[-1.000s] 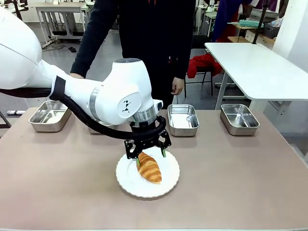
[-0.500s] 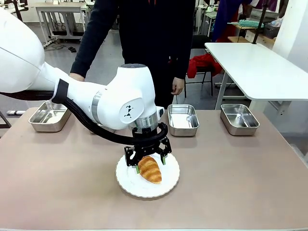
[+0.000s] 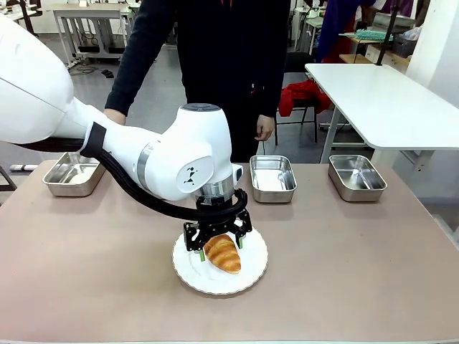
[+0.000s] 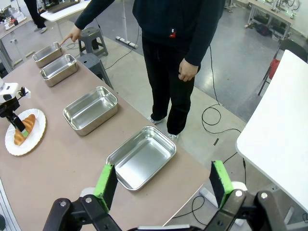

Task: Place the bread in the container.
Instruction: Place the Butter Roll into the Airtight Container indicated by the human.

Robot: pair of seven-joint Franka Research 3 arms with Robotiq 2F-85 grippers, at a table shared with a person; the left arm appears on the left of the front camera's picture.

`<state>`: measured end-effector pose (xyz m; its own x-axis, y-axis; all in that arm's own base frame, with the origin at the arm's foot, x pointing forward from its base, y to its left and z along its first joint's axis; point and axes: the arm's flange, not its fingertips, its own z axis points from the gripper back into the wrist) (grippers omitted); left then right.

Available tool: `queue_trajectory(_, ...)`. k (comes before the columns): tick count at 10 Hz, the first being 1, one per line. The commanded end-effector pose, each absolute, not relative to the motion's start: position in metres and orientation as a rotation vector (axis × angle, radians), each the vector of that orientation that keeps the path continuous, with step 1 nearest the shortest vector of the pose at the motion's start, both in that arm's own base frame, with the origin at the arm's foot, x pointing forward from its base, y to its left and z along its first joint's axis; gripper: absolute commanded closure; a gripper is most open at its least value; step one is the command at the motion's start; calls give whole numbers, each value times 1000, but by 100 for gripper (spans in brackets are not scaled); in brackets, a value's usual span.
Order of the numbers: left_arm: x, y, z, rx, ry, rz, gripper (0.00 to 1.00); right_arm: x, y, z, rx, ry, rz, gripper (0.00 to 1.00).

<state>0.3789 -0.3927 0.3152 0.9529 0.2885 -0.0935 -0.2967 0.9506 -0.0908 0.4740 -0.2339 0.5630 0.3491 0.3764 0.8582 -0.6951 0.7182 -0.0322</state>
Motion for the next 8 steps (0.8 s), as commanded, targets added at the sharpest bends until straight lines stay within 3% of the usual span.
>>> queue_trajectory(1, 384, -393, 307, -87, 31, 325, 0, 474, -233, 565, 370, -997, 718, 0)
queue_trajectory(3, 387, -391, 304, -83, 19, 331, 0, 474, -233, 565, 370, -997, 718, 0)
queue_trajectory(4, 388, -391, 306, -87, 19, 332, 14, 474, -233, 565, 370, -997, 718, 0)
queue_trajectory(5, 388, -391, 307, -91, 20, 331, 20, 474, -233, 565, 370, -997, 718, 0)
queue_trajectory(8, 389, -390, 309, -98, 29, 321, 53, 474, -233, 565, 370, -997, 718, 0)
